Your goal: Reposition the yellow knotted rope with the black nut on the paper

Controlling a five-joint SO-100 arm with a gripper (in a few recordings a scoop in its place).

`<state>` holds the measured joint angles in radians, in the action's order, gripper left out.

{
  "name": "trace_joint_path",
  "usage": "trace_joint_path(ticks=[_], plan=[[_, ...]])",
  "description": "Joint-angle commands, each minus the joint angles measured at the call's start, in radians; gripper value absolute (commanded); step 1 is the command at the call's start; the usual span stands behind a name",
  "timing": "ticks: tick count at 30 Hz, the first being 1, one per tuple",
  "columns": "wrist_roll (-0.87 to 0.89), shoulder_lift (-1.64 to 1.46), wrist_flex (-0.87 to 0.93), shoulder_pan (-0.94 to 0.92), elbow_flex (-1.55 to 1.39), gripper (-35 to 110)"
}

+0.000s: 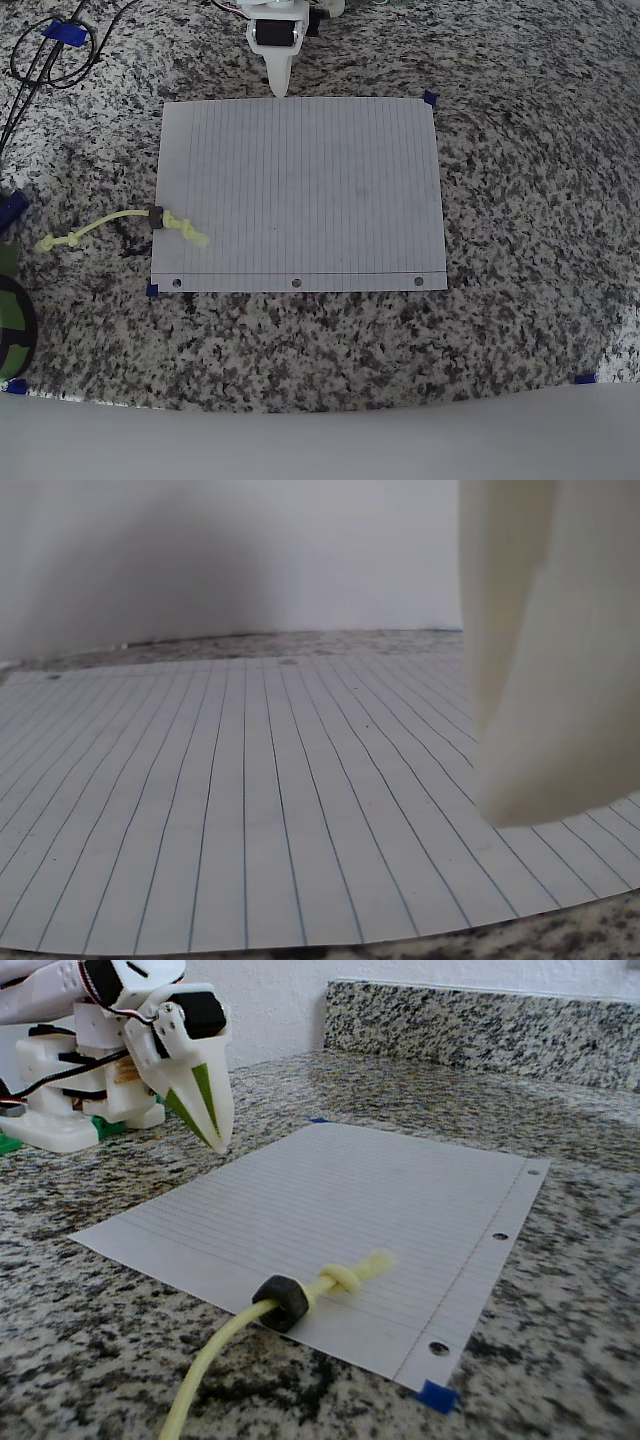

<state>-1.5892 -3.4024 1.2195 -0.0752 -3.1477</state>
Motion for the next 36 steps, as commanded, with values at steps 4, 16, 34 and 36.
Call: trace_joint_path(ticks=[4, 16, 34, 36], plan=[[0.011, -0.006, -0.002, 0.006, -0.002, 0], [0.012, -0.006, -0.005, 0.069, -0.002, 0], [0.005, -0.006, -0.026, 0.143, 0.006, 0], [0.005, -0.006, -0.029, 0.138, 0.006, 0]])
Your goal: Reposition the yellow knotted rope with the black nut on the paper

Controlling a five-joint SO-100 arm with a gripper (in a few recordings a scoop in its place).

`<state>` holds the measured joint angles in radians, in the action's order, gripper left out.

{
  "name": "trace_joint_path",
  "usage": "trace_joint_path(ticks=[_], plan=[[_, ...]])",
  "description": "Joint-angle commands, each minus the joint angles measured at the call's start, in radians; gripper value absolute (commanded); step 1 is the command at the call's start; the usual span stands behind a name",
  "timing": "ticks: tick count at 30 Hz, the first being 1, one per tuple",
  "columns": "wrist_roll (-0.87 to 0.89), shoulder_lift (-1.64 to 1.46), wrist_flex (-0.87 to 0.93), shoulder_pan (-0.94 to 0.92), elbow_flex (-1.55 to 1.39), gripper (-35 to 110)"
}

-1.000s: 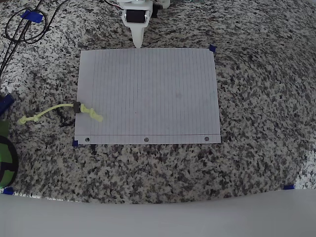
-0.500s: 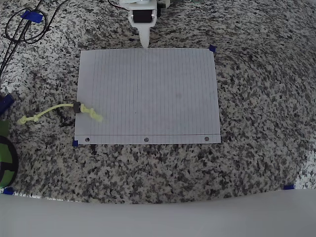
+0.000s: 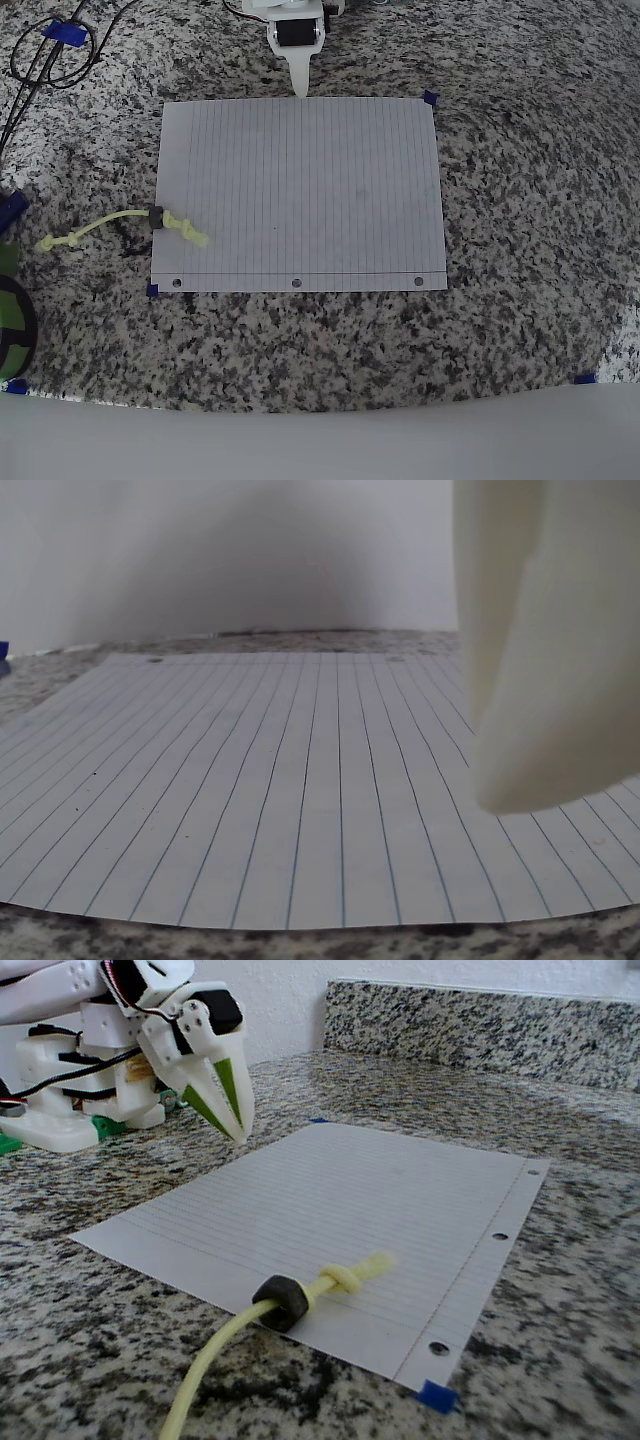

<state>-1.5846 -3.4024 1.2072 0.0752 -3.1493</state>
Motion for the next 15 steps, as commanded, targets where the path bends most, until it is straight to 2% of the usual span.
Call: trace_joint_path(ticks=[1, 7, 15], plan=[[0.000, -0.006, -0.021, -0.017, 0.008, 0], [0.000, 0.063, -0.137, -0.054, 0.052, 0], [0.000, 0.436, -0.272, -0.101, 0.275, 1]])
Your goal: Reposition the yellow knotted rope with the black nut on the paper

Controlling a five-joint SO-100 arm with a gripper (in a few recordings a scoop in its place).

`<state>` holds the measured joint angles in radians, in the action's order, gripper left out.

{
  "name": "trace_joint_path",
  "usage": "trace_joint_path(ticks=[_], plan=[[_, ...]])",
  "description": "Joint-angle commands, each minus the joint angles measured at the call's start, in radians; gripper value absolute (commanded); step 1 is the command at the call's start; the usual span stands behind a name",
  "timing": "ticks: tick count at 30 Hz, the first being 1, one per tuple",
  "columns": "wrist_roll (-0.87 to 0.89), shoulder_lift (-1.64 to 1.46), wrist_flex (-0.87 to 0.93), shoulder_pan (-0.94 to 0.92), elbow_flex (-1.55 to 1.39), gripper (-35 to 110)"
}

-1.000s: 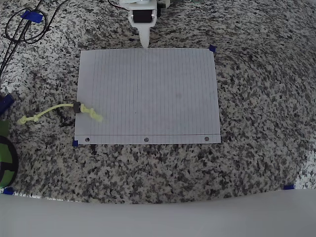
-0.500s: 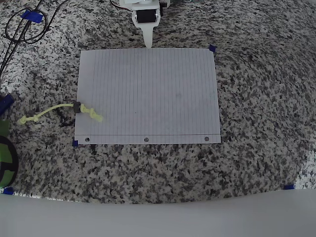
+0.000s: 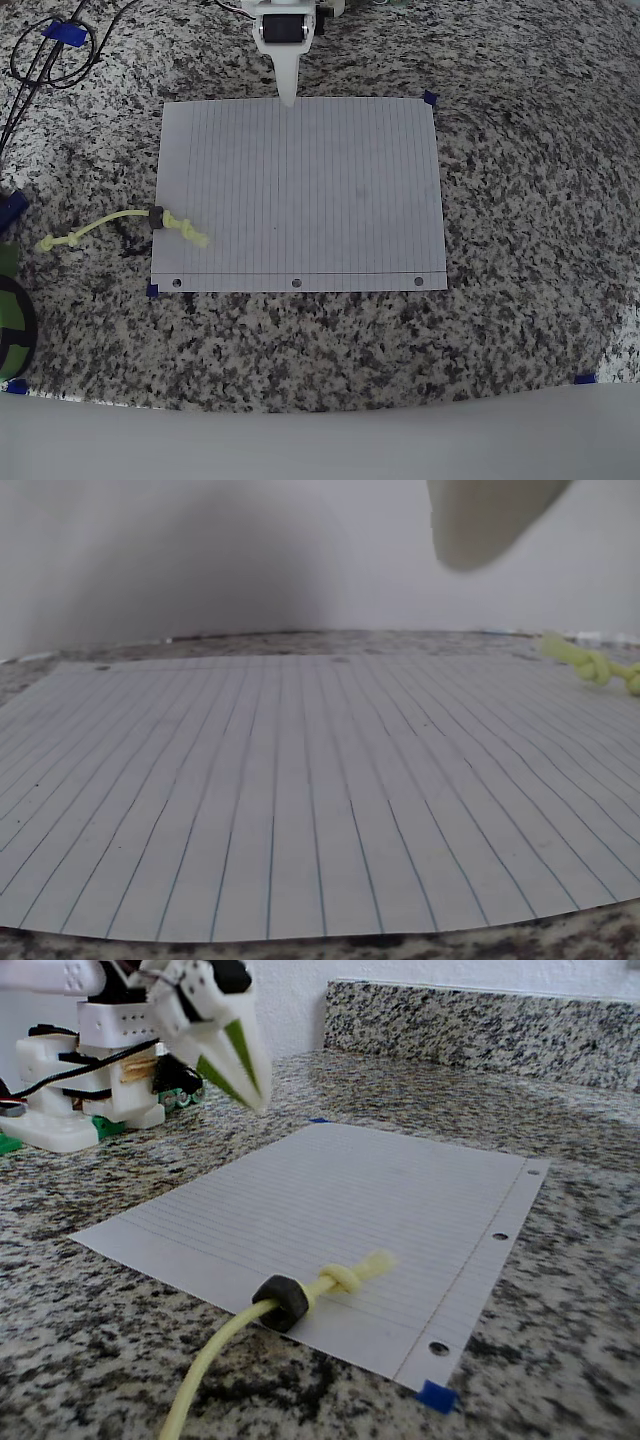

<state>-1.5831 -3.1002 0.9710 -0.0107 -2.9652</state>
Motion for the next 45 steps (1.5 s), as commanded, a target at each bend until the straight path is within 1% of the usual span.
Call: trace_joint_path(ticks=[1, 8, 10, 19, 31, 37, 39, 45], plan=[[-0.002, 0.184, -0.046, -0.023, 0.123, 1], [-0.003, 0.543, -0.164, -0.089, 0.311, 1], [-0.003, 0.660, -0.172, -0.106, 0.387, 1], [-0.067, 1.117, -0.153, -0.202, 0.769, 1], [-0.089, 1.503, -0.115, -0.285, 1.127, 4], [-0.147, 1.644, -0.017, -0.308, 1.316, 29], [-0.155, 1.681, 0.018, -0.310, 1.361, 32], [-0.172, 1.786, 0.133, -0.318, 1.500, 32]])
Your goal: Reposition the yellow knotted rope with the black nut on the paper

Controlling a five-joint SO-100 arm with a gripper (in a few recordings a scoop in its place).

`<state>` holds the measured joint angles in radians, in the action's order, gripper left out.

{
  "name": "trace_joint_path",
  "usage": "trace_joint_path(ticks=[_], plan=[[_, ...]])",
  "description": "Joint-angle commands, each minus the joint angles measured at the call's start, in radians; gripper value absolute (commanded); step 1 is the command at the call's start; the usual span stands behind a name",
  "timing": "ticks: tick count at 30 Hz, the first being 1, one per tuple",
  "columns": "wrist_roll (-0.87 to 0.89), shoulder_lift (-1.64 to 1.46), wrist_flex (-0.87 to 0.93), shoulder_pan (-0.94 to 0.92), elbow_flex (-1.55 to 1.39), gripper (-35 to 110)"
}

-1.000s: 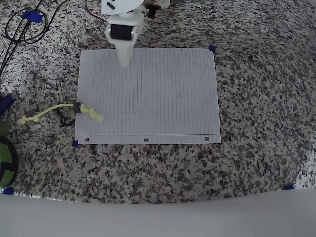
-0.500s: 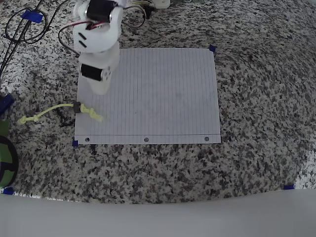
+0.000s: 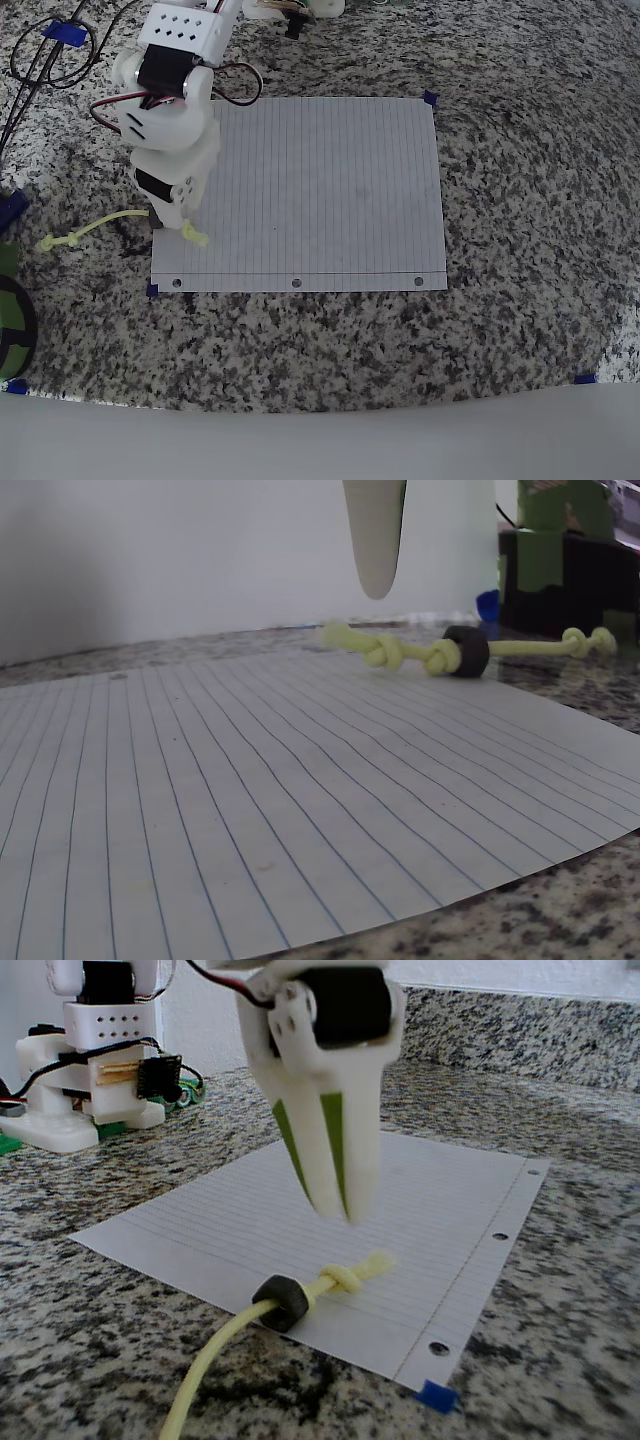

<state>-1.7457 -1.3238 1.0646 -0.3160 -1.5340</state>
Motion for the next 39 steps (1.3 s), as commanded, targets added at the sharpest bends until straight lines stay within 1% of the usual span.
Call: trace_joint_path(ticks=[1, 4, 16, 39], plan=[[-0.009, 0.028, 0.060, -0.014, 0.095, 32], [-0.011, 0.080, 0.104, -0.018, 0.160, 31], [-0.011, 0.210, 0.143, -0.046, 0.295, 31], [-0.011, 0.291, 0.117, -0.002, 0.331, 31]])
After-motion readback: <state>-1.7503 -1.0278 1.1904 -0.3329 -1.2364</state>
